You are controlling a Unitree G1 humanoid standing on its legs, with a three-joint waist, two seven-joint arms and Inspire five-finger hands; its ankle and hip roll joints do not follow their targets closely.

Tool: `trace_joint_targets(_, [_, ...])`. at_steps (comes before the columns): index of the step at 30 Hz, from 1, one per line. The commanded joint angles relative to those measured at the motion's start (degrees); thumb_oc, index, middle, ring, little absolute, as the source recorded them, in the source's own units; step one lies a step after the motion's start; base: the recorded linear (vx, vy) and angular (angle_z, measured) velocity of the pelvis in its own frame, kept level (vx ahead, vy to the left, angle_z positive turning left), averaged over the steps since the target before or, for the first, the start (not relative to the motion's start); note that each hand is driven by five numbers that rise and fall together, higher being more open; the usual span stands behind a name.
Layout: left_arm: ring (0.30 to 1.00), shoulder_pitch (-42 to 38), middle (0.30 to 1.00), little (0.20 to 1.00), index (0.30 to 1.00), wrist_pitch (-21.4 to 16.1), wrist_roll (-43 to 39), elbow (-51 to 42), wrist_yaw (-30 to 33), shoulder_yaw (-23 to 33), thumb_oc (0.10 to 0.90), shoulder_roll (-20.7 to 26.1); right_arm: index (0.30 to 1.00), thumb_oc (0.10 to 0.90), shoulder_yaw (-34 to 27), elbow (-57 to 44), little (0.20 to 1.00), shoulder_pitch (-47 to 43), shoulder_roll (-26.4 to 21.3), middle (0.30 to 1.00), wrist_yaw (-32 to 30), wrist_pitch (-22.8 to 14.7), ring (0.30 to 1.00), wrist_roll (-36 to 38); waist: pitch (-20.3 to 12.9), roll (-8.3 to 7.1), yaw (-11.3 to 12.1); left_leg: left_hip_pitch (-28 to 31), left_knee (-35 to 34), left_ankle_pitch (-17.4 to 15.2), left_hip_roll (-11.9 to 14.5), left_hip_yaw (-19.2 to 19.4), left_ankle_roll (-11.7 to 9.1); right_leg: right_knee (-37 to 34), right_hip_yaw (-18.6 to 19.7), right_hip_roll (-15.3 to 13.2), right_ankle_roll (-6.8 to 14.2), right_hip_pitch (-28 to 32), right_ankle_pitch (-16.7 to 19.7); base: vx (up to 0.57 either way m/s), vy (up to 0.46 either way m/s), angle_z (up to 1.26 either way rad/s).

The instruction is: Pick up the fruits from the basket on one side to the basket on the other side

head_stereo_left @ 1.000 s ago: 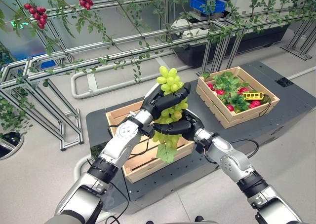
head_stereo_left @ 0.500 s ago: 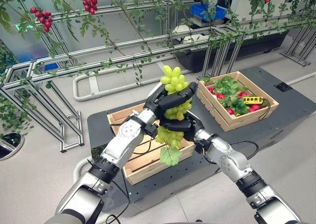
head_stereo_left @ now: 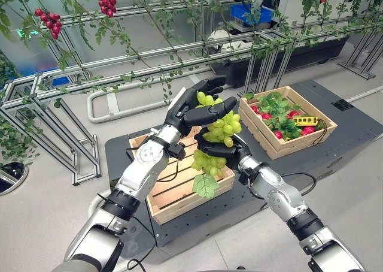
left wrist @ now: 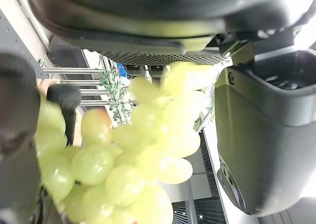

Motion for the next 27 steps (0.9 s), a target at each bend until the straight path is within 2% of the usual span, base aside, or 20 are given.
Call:
trace_joint_targets(1, [0.900, -8.33, 0.900, 0.900, 0.900, -8.71, 6.69, 1.49, 0.64, 3.63, 0.800, 3.42, 0.300, 0.400, -7.55, -1.36, 0.300, -1.63, 1.81, 0.300, 1.55, -10.01, 0.300, 2.62, -5.46, 0.07, -0.13, -2.30, 0.05, -2.51, -0.55, 0.13, 1.47, 0.10, -0.85, -0.19, -2.97, 0.52, -1.86, 0.00, 0.000, 0.00])
trace_joint_targets(5, [0.900, -5.15, 0.900, 0.900, 0.900, -9.40, 8.21, -2.08, -0.55, 5.97, 0.800, 6.74, 0.300, 0.400, -10.01, -1.15, 0.300, 3.72, 0.17, 0.300, 3.16, -10.68, 0.300, 2.68, -5.34, 0.16, -0.51, -2.31, 0.05, -2.49, -0.30, 0.71, 1.42, 0.10, -0.42, -0.16, -2.86, 0.27, -1.82, 0.00, 0.000, 0.00])
trace_joint_targets(9, [0.900, -1.55, 0.900, 0.900, 0.900, -10.54, 9.81, -5.26, -0.57, 8.02, 0.800, 7.86, 0.300, 0.400, -12.83, -1.77, 0.300, 8.39, -0.88, 0.300, 4.39, -11.74, 0.300, 2.92, -4.89, 0.16, -1.08, -2.11, 0.05, -2.59, -0.15, 1.09, 1.48, 0.10, 0.12, -0.04, -2.81, 0.19, -1.75, 0.00, -0.007, -0.03])
trace_joint_targets(14, [0.900, 1.01, 0.900, 0.900, 0.900, -12.25, 7.00, -6.55, 1.53, 10.53, 0.800, 7.79, 0.300, 0.400, -15.34, -2.30, 0.300, 11.37, -1.55, 0.300, 5.02, -12.73, 0.300, 2.32, -4.59, 0.11, -1.75, -1.88, 0.05, -2.67, 0.06, 1.66, 1.38, 0.10, 0.71, 0.07, -2.80, 0.11, -1.70, 0.00, -0.014, -0.06])
trace_joint_targets(18, [0.900, 3.22, 0.900, 0.900, 0.900, -13.71, 4.16, -6.57, 3.72, 12.69, 0.800, 5.41, 0.300, 0.400, -16.76, -2.96, 0.300, 12.97, -1.22, 0.300, 5.03, -13.76, 0.300, 1.14, -4.48, -0.02, -2.15, -1.70, 0.05, -2.74, 0.21, 1.91, 1.35, 0.10, 1.14, 0.23, -2.90, 0.01, -1.67, 0.00, -0.025, -0.11])
trace_joint_targets(20, [0.900, 5.73, 0.900, 0.900, 0.900, -13.89, 0.87, -6.45, 4.61, 13.83, 0.800, 2.29, 0.300, 0.400, -17.89, -3.96, 0.300, 13.95, -0.67, 0.300, 4.86, -14.07, 0.300, 0.21, -4.29, -0.20, -2.53, -1.67, 0.05, -2.74, 0.38, 2.06, 1.29, 0.10, 1.59, 0.41, -2.99, -0.17, -1.63, -0.01, -0.039, -0.12])
trace_joint_targets(23, [0.900, 8.52, 0.900, 0.900, 0.900, -13.35, -0.68, -5.44, 5.07, 14.71, 0.800, -0.84, 0.300, 0.400, -18.87, -4.76, 0.300, 14.90, -0.35, 0.300, 4.72, -14.01, 0.300, -1.08, -4.08, -0.31, -2.88, -1.44, 0.05, -2.76, 0.57, 2.34, 1.27, 0.10, 2.07, 0.62, -3.17, -0.21, -1.59, 0.00, -0.038, -0.09])
trace_joint_targets(27, [0.900, 14.64, 0.900, 0.900, 0.900, -10.61, -3.74, -2.55, 1.86, 14.89, 0.800, -4.54, 0.300, 0.400, -20.56, -8.60, 0.300, 16.90, -0.55, 0.300, 5.16, -13.68, 0.300, -3.08, -3.59, -0.60, -3.43, -1.17, 0.05, -2.72, 1.04, 3.36, 1.25, 0.10, 2.78, 1.02, -3.52, -0.44, -1.58, -0.02, -0.088, -0.08])
